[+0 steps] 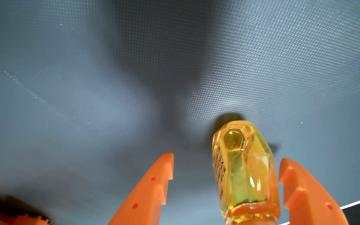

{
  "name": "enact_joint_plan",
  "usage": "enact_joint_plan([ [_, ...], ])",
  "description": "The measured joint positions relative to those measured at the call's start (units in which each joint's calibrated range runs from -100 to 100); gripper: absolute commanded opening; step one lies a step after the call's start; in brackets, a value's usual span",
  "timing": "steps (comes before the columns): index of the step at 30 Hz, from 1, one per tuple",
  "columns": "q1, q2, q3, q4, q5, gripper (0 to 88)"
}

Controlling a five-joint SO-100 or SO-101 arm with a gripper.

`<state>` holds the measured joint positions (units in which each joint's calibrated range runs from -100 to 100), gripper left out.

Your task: Grab the eyedrops

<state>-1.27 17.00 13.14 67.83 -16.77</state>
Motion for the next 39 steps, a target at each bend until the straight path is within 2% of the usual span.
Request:
enact_joint_plan([
  [6,0.0,0.0,0.0,0.0,0.0,26.3],
  [12,0.0,0.0,0.0,-1.6,0.1,6.9],
  [15,-1.2,0.0,0.0,-3.2,0.7,0.6],
  [33,-1.0,0.0,0.2,-3.6,1.6,0.6],
  [39,0.7,0.0,-4.1,3.8,3.9,0.6],
])
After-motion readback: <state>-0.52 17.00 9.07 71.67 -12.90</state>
